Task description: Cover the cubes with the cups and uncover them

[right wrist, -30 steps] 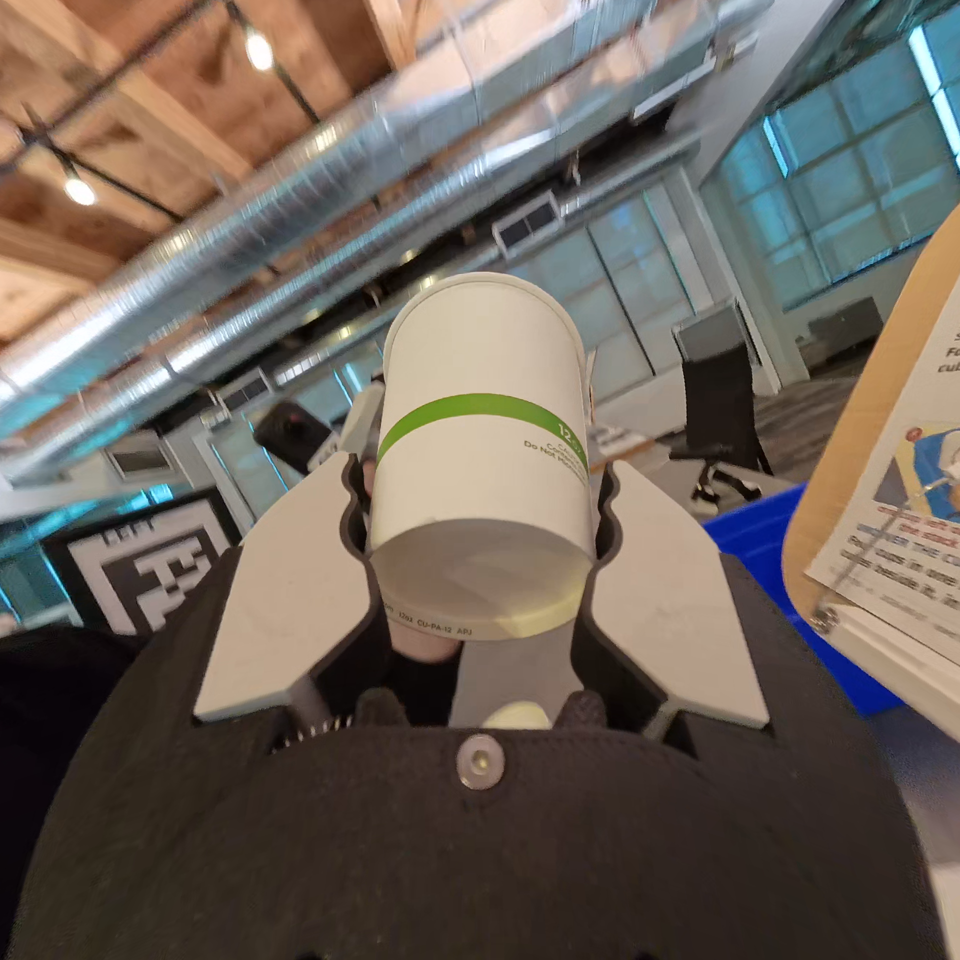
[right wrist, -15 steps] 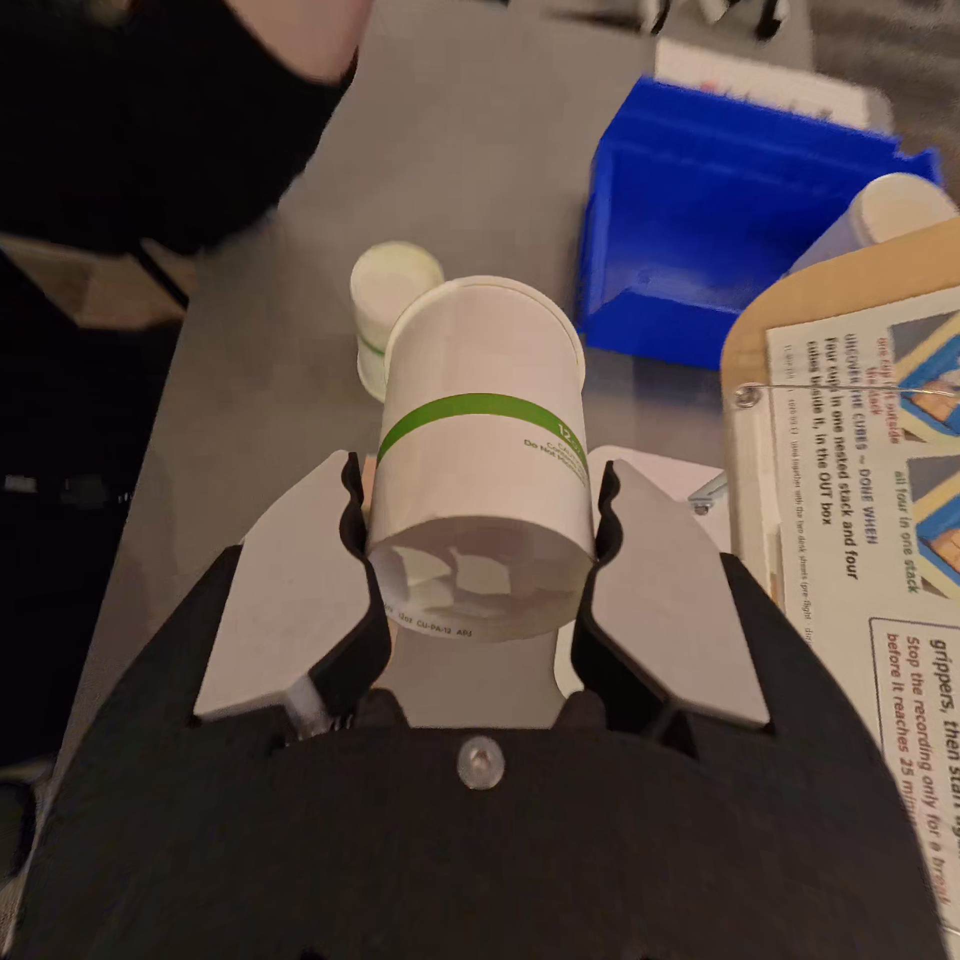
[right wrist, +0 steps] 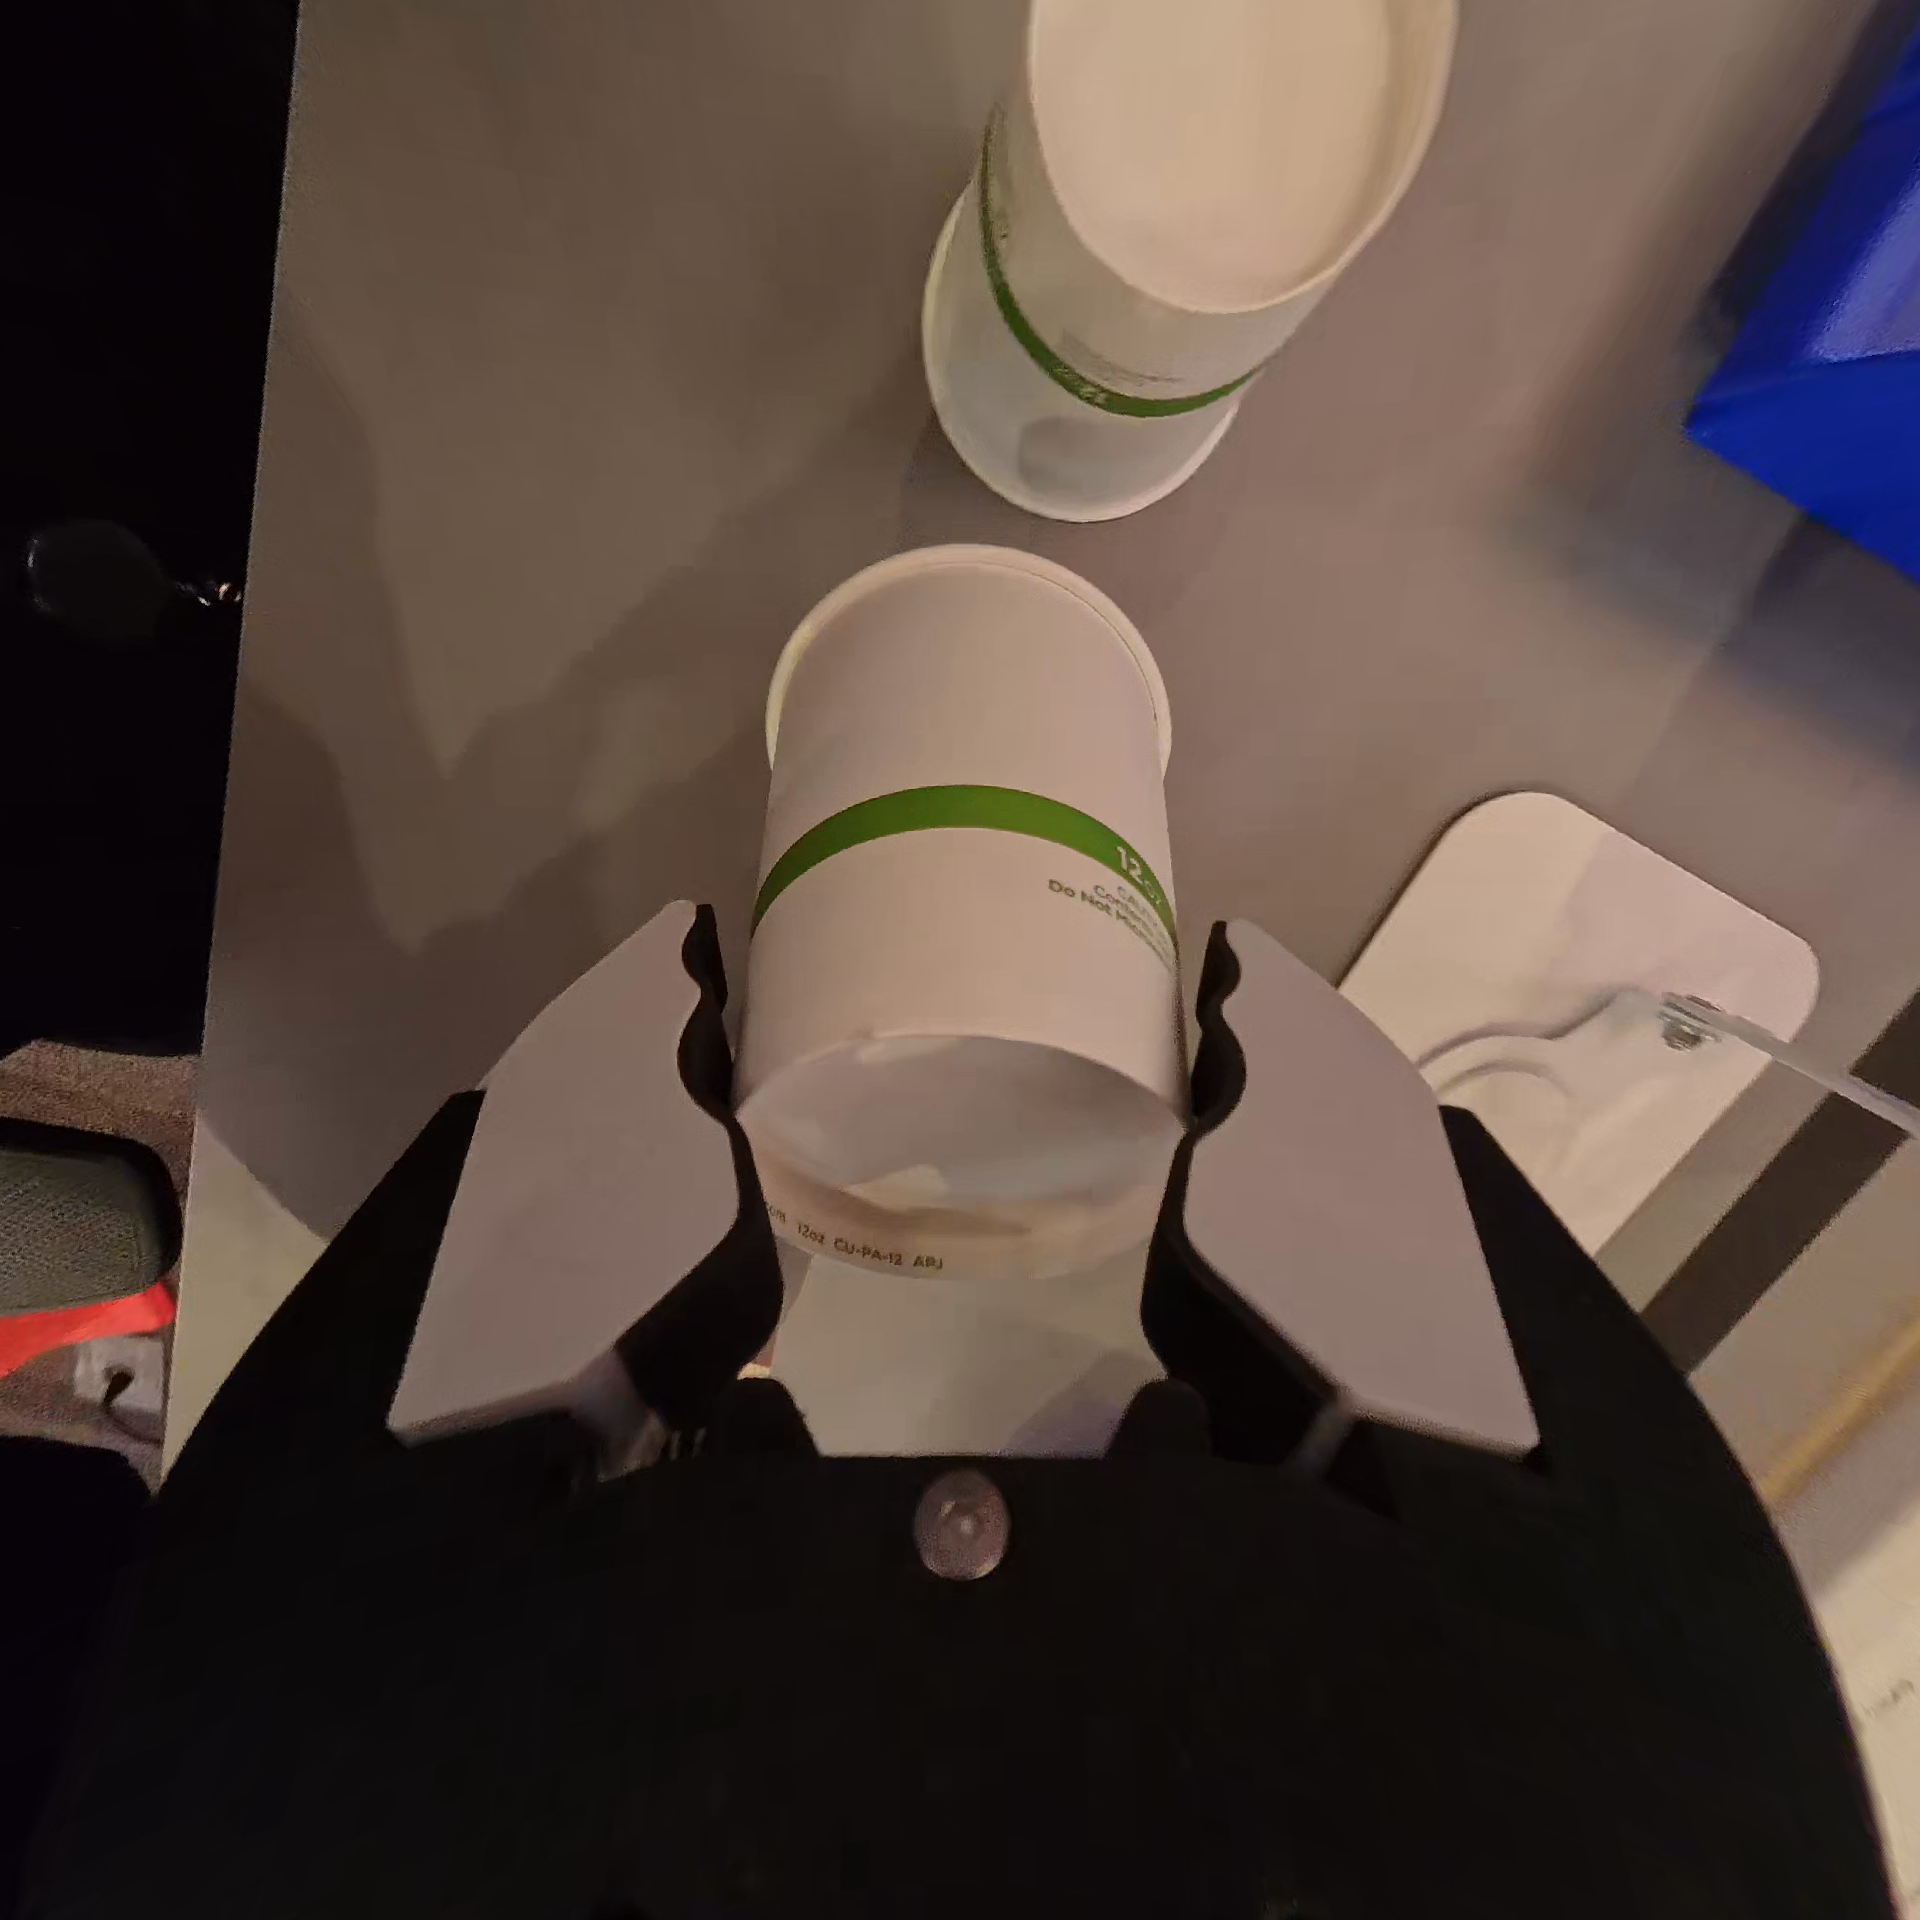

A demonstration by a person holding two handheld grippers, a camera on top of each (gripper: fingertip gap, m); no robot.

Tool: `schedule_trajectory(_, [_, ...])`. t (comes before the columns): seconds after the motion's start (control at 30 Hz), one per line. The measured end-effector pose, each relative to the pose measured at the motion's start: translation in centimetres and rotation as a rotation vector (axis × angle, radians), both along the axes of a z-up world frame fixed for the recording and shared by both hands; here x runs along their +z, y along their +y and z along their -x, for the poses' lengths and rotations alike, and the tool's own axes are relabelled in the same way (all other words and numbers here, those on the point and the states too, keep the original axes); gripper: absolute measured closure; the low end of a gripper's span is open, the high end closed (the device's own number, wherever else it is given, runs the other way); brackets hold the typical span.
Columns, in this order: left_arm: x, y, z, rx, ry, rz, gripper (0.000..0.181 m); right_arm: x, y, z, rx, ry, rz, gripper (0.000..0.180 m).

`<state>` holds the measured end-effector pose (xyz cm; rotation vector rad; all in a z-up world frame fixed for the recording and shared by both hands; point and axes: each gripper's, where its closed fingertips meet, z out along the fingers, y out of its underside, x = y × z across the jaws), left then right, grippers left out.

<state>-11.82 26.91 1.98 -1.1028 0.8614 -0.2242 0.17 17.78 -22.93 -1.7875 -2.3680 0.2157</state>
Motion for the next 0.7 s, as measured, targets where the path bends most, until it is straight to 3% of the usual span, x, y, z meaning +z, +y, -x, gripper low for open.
schedule_trajectory(0.7, [0.1, 0.5, 0.6, 0.012, -0.009, -0.002, 0.181, -5.9, -0.3, 0.3, 0.062, -0.304, -0.031, 0.092])
